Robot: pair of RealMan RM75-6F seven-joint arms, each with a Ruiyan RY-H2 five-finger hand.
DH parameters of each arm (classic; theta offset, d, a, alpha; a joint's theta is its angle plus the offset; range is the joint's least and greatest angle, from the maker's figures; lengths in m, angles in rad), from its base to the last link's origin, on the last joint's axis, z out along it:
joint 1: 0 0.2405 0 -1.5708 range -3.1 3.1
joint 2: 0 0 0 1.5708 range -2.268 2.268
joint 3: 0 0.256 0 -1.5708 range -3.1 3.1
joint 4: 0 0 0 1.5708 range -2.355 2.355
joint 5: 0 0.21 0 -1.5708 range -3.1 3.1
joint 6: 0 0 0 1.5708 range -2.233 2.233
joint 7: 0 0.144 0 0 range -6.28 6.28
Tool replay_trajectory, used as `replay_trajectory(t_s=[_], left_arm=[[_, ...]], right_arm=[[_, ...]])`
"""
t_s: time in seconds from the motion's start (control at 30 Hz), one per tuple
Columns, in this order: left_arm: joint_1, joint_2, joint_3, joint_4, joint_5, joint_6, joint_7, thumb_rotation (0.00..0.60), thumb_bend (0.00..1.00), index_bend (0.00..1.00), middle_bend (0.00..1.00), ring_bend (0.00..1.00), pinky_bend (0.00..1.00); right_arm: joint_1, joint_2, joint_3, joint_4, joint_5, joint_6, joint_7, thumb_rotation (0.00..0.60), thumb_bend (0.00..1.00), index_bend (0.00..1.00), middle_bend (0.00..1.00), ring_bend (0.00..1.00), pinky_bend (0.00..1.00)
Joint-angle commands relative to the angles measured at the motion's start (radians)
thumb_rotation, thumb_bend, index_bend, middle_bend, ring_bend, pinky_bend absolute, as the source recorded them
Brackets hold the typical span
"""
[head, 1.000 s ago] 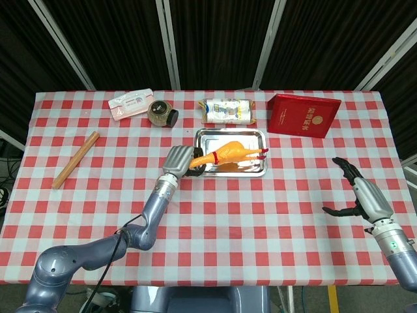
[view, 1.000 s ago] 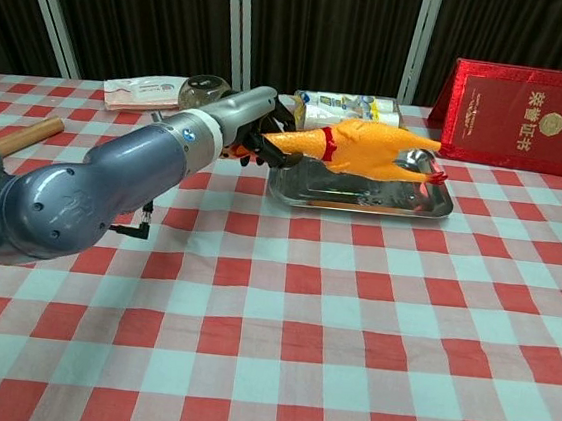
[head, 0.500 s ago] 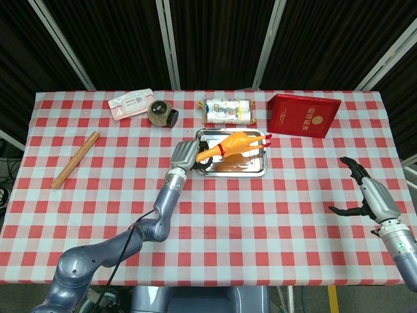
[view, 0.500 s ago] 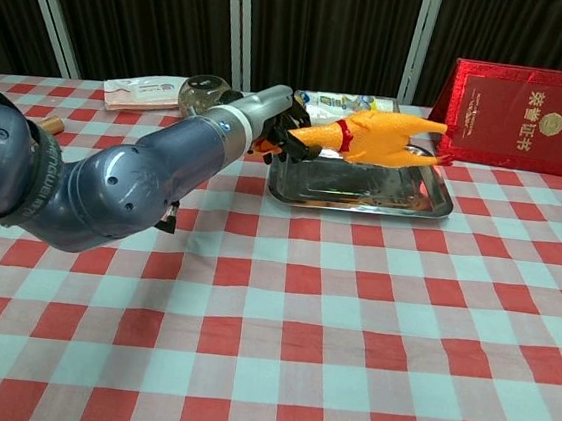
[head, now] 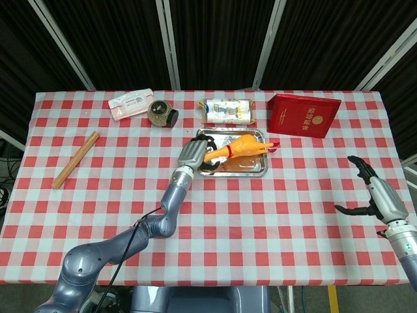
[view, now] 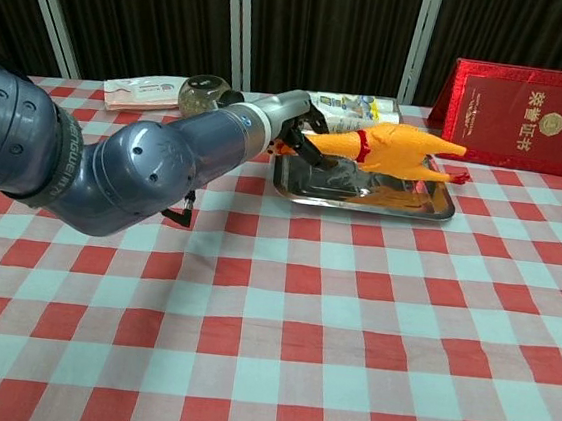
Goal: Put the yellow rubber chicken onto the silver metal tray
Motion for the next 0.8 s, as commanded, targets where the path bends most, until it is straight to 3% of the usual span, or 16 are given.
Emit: replay_trajectory(t_s=[0.03,0.2,0.47,0.67,0.8], left_arm=[[0.008,0.030,0.011,-0.032,-0.023,-0.021,0.041,0.600,0.17,0.03,0.01,0.00,0.03],[0.025,0.075,0.026,-0.098,-0.035,0.008,0.090,0.588,0.11,0.00,0.00,0.00,0.01],[0.069,0.165,0.041,-0.250,0.007,0.092,0.094,0.575,0.11,0.00,0.00,0.00,0.00],[0.170,0.315,0.075,-0.476,0.059,0.183,0.095,0.600,0.14,0.00,0.00,0.00,0.00],[0.275,0.482,0.129,-0.708,0.040,0.229,0.147,0.600,0.15,0.00,0.00,0.00,0.00]], right_arm=[[-0.001,0.000,0.000,0.001,-0.003,0.001,0.002,0.593,0.13,0.00,0.02,0.00,0.18],[-0.002,-0.003,-0.001,0.002,-0.010,0.000,0.007,0.593,0.13,0.00,0.02,0.00,0.18],[-0.007,-0.001,0.002,-0.007,-0.016,0.012,0.007,0.592,0.13,0.00,0.02,0.00,0.18],[-0.012,0.001,0.005,-0.014,-0.022,0.027,0.004,0.592,0.13,0.00,0.02,0.00,0.18],[-0.021,-0.006,0.006,-0.006,-0.029,0.051,-0.003,0.592,0.13,0.00,0.02,0.00,0.18]])
